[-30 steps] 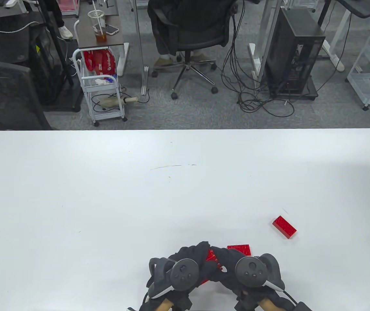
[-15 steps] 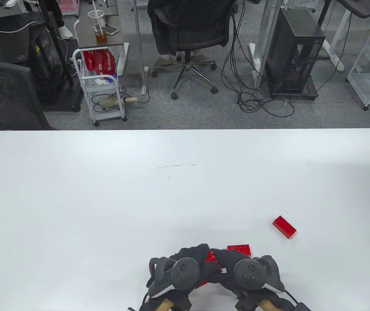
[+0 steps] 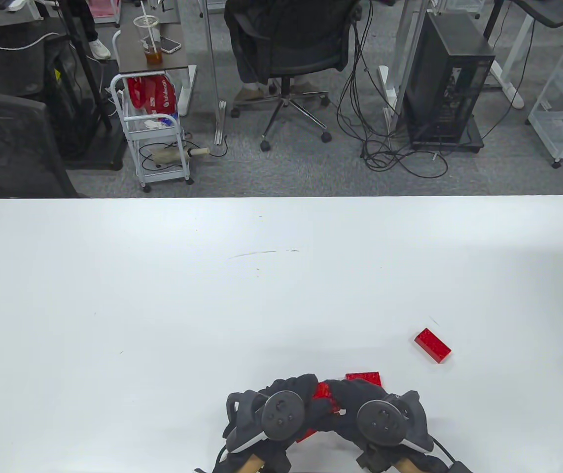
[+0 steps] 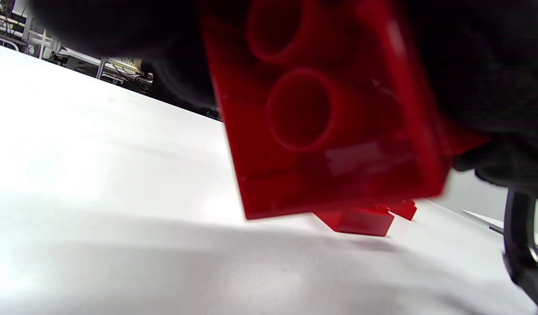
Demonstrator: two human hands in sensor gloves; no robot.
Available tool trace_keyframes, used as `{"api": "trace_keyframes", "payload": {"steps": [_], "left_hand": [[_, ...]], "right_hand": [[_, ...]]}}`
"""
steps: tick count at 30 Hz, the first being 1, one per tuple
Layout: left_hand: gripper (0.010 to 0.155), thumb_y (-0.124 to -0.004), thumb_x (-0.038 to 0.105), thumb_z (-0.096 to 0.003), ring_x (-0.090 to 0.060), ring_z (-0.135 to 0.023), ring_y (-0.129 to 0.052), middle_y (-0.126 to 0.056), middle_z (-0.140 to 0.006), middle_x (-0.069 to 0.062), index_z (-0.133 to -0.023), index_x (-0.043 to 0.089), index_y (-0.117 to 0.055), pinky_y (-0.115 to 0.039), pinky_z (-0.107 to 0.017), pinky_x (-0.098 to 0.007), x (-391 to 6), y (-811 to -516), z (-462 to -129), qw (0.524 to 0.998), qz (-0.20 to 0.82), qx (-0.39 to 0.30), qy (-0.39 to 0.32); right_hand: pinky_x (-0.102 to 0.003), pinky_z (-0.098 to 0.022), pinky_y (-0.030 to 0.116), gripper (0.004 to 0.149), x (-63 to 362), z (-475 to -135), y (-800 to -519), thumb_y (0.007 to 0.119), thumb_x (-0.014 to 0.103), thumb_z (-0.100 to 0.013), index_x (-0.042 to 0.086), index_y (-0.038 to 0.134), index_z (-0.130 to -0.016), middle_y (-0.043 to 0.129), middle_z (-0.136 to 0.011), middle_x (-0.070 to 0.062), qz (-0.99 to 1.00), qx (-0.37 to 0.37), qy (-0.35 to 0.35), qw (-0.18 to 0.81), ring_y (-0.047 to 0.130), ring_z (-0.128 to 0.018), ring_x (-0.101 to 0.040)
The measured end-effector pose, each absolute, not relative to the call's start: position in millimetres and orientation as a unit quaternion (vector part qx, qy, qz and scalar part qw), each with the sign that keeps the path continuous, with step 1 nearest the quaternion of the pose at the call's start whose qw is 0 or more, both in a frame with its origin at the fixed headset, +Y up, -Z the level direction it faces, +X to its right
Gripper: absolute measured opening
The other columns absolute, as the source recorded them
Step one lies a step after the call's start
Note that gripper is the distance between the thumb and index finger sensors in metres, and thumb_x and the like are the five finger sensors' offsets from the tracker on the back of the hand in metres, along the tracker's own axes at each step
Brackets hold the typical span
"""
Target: Separate stacked toy bricks from each other
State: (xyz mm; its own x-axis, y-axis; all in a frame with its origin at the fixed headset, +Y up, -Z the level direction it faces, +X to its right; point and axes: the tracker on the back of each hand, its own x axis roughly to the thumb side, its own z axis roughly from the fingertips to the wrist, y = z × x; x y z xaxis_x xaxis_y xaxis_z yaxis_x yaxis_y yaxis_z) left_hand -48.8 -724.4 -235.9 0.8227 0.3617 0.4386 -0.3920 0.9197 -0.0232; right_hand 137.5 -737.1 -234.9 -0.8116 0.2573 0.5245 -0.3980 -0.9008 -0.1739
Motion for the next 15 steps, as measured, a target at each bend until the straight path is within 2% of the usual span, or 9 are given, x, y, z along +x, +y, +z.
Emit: {"api": "trace_keyframes", "payload": {"steps": [4,15], "left_hand": [[0.071,-0.056,0.066,-0.0447,-0.02,-0.043,-0.099,-0.099,-0.068,-0.001,-0.095,0.02,-0.079,-0.092,-0.025,-0.026,-50.1,-724.7,-237.0,0.95,0.213,0.023,-0.228],[0.072,-0.056,0.068,-0.0447,-0.019,-0.043,-0.099,-0.099,-0.068,0.001,-0.095,0.021,-0.078,-0.092,-0.026,-0.025,-53.7,-724.2,-239.8,0.948,0.229,0.02,-0.221]], "right_hand": [[-0.049,-0.05,0.087,0.072,140.0,-235.7,-738.8,0.075,0.069,-0.033,0.018,0.086,-0.082,0.102,-0.065,-0.002,0.938,0.253,-0.114,0.208,0.106,-0.051,-0.019],[-0.05,-0.056,0.083,0.072,139.3,-234.1,-732.7,0.068,0.07,-0.037,0.021,0.083,-0.087,0.098,-0.071,0.0,0.943,0.259,-0.133,0.161,0.102,-0.058,-0.02]]}}
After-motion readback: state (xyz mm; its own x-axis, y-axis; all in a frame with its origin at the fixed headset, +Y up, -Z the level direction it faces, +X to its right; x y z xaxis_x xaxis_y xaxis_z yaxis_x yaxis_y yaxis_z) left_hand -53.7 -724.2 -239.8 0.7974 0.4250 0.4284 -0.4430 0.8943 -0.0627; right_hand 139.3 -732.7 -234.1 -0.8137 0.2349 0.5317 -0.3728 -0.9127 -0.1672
